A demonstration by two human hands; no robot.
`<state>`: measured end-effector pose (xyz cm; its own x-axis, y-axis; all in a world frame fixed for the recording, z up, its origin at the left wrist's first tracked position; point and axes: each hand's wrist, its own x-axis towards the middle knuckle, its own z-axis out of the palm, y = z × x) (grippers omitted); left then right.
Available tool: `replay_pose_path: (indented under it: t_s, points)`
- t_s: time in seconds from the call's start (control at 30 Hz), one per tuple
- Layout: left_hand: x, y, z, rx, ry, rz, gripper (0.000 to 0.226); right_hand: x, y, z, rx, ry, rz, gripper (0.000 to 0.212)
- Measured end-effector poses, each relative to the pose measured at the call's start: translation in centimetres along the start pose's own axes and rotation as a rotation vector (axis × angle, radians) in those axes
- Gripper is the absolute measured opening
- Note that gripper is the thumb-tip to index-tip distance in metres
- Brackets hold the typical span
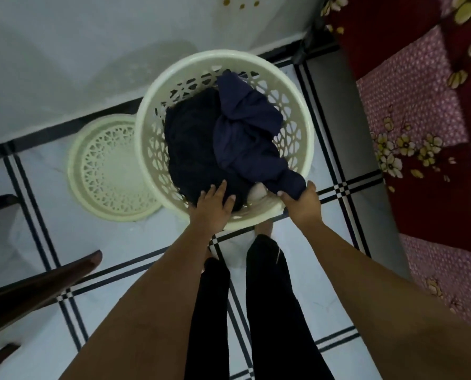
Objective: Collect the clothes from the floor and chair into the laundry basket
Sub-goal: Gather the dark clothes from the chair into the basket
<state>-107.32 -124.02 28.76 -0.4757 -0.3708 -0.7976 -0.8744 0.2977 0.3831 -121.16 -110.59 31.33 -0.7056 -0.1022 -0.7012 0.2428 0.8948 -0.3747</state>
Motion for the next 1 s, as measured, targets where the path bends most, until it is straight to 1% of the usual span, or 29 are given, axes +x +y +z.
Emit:
replay_pose_path:
  t_s: [0.07, 0.13, 0.2, 0.27, 0.3, 0.37, 0.43, 0.5, 0.53, 0.57, 0.6, 0.63, 0.7, 0.77, 0.83, 0.87, 0.93, 1.0]
  points:
    - [-0.6, -0.1, 0.4, 0.085, 0.001, -0.022, 0.058, -0.2, 0.5, 0.2, -0.035, -0.010, 0.024, 0.057]
    - [-1.2, -0.1, 0.7, 0.188, 0.005, -0.024, 0.057, -0.4, 0.4, 0.2, -0.049, 0.006, 0.036, 0.045]
    - [-1.6, 0.0, 0.9, 0.225, 0.009, -0.012, 0.057, -0.7, -0.3, 0.1, -0.049, 0.073, 0.048, 0.035]
    - [-1.9, 0.2, 1.0, 0.207, 0.011, -0.016, 0.057, -1.2, -1.4, 0.0, -0.036, 0.144, 0.005, 0.030]
    - [-2.0, 0.2, 0.9, 0.188, 0.012, -0.026, 0.057, -1.3, -2.2, -0.1, 0.008, 0.152, -0.044, 0.030]
    - [-2.2, 0.5, 0.6, 0.145, 0.030, -0.048, 0.057, -1.9, -4.6, -0.2, 0.132, 0.109, -0.148, 0.032]
    - [-2.2, 0.7, 0.1, 0.094, 0.051, -0.068, 0.057, -2.0, -7.1, -0.2, 0.205, -0.020, -0.253, 0.041]
    - [-1.8, 0.8, -0.6, 0.051, 0.070, -0.086, 0.056, -1.2, -8.5, 0.2, 0.193, -0.160, -0.296, 0.053]
    - [-1.7, 0.7, -0.9, 0.041, 0.089, -0.098, 0.056, -0.9, -8.8, 0.4, 0.145, -0.192, -0.297, 0.057]
    - [-1.7, 0.6, -1.2, 0.044, 0.116, -0.112, 0.056, -0.7, -8.8, 0.6, 0.079, -0.169, -0.312, 0.058]
    - [-1.7, 0.5, -1.4, 0.060, 0.141, -0.123, 0.056, -0.4, -8.5, 0.7, 0.031, -0.109, -0.315, 0.058]
    - [-1.7, 0.3, -1.5, 0.085, 0.171, -0.132, 0.057, -0.3, -8.0, 0.7, 0.011, -0.023, -0.301, 0.058]
    - [-2.2, -0.2, -1.3, 0.118, 0.278, -0.149, 0.061, -0.6, -6.6, 0.6, 0.040, 0.113, -0.185, 0.060]
    - [-2.6, -0.6, -0.7, 0.034, 0.438, -0.180, 0.071, -0.9, -4.9, 0.7, 0.102, 0.172, -0.024, 0.064]
    - [-2.9, -0.7, -0.4, -0.167, 0.568, -0.220, 0.078, -0.9, -3.4, 1.3, 0.254, 0.147, 0.129, 0.065]
    - [-3.0, -0.6, -0.2, -0.283, 0.620, -0.233, 0.079, -0.9, -2.8, 1.6, 0.346, 0.126, 0.189, 0.060]
    - [-2.8, -0.5, -0.1, -0.480, 0.717, -0.266, 0.075, -0.8, -2.0, 2.4, 0.488, 0.074, 0.276, 0.047]
    - [-2.3, -0.6, -0.3, -0.681, 0.787, -0.332, 0.070, -0.9, -1.6, 2.8, 0.595, 0.053, 0.320, 0.041]
